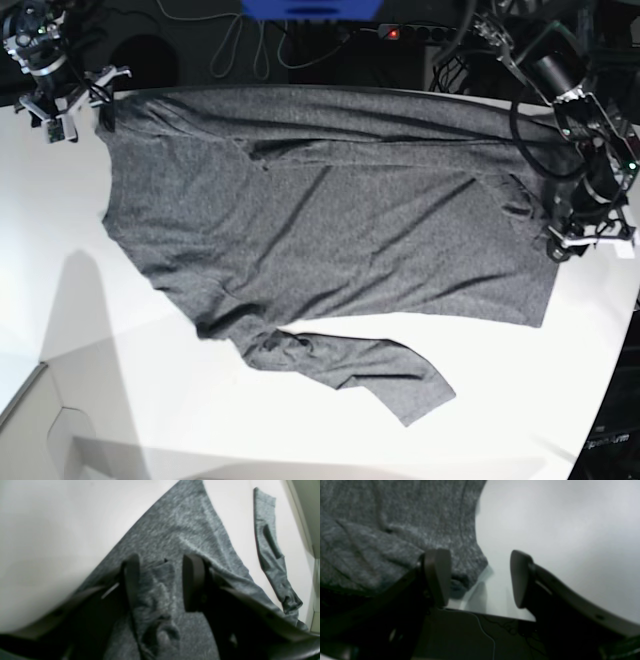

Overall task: Layout the t-shirt on the table in an organized manner, then fold the t-shirt properly
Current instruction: 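Lower the shirt edge with both grippers and release it on the table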

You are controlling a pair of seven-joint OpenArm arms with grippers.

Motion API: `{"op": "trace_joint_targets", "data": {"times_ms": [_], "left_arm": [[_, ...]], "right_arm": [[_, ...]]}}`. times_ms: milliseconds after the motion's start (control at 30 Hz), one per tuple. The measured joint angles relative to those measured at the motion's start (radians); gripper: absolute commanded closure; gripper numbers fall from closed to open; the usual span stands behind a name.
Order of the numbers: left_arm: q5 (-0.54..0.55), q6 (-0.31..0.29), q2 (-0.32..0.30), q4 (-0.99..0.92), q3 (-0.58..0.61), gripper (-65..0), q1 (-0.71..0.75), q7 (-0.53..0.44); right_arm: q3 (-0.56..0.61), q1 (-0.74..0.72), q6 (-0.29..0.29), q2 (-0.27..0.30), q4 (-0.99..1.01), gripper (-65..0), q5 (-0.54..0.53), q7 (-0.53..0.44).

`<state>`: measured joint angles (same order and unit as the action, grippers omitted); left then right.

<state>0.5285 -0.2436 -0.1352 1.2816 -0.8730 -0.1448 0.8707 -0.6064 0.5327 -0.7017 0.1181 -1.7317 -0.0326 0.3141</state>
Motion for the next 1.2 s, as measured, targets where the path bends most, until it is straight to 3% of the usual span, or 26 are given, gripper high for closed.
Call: {"op": "trace_joint_targets", "data": {"times_ms": [300,367,533,700,900,1200], "left_arm": [[-0.03,0.0,-0.006,-0.063,0.071,-26.4,0.003,-0.008],[-0.027,0.0,-0.014,-0.084,0.071,-21.6,0.005,-0.016],[-0.028,0.0,-0.014,-0.088,0.068,0.0,0.006,-0.014],[-0.008,-0.005,-0.015,0.012,0.055,-0.1,0.046,-0.002],[0.11,0.002,-0.02,0.183,-0.016,-0.2,0.137,0.0],[0.15,0.002,-0.018,0.192,-0.116,-0.4,0.251,0.004]], "right_arm": [[-0.002,0.003,0.0,0.0,0.0,-38.1,0.0,0.0],[-0.002,0.004,0.0,0.0,0.001,-38.1,0.001,0.002],[-0.002,0.006,0.0,0.0,0.002,-38.1,0.0,0.0],[-0.004,0.008,0.0,-0.002,0.002,-38.0,0.0,0.0],[-0.005,0.009,0.0,-0.005,0.002,-38.0,0.0,0.002],[-0.005,0.011,0.0,-0.043,0.002,-38.0,0.0,0.004]]}}
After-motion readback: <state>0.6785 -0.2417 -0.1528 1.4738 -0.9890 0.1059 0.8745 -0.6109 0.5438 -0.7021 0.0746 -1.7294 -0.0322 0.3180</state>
